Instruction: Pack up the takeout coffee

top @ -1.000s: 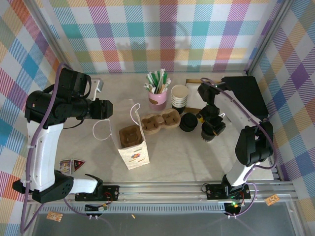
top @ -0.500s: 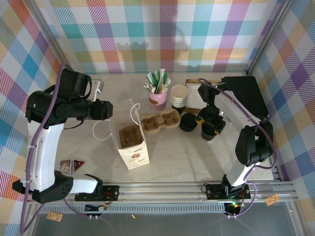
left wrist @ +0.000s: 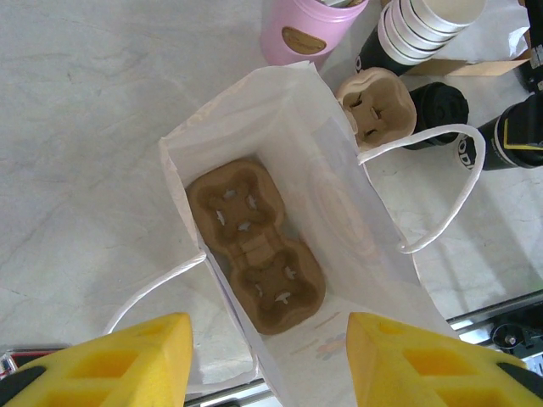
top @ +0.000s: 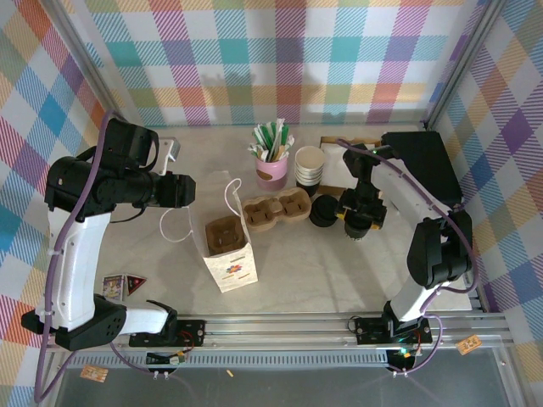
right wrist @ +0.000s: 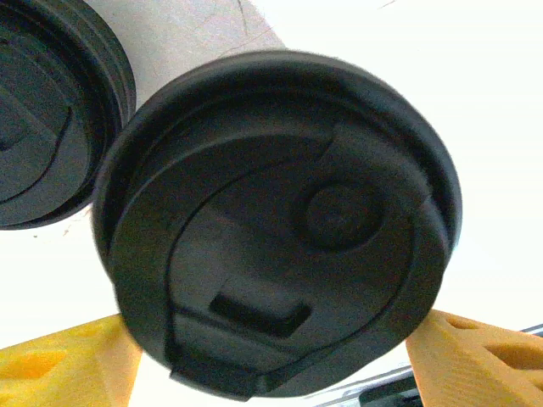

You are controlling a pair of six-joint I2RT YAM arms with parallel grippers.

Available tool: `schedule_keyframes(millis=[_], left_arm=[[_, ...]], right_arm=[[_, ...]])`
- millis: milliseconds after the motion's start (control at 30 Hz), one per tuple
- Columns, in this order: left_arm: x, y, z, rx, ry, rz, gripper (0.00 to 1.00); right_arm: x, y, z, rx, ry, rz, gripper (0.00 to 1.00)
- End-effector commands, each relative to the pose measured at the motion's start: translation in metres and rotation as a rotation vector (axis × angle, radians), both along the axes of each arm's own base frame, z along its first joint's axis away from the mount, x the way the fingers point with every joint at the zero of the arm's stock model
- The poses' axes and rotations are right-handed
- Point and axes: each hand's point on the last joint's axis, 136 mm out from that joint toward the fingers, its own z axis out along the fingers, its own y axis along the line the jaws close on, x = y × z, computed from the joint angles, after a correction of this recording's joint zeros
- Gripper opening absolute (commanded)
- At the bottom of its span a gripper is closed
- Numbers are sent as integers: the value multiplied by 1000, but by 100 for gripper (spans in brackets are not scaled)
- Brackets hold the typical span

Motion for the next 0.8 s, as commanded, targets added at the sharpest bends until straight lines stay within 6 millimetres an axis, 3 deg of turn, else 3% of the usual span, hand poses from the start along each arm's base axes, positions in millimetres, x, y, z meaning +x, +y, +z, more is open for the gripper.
schedule_keyframes(millis=[0, 500, 767], left_arm=[[-17, 8, -6, 22, 53, -7, 51], [-14, 7, -6, 29, 60, -10, 51], [-13, 7, -5, 30, 56, -9, 51]], right_arm=[[-4, -4, 16, 3, -19, -51, 85], [11, -11, 15, -73, -35, -259, 87], [15, -16, 14, -103, -47, -314, 81]])
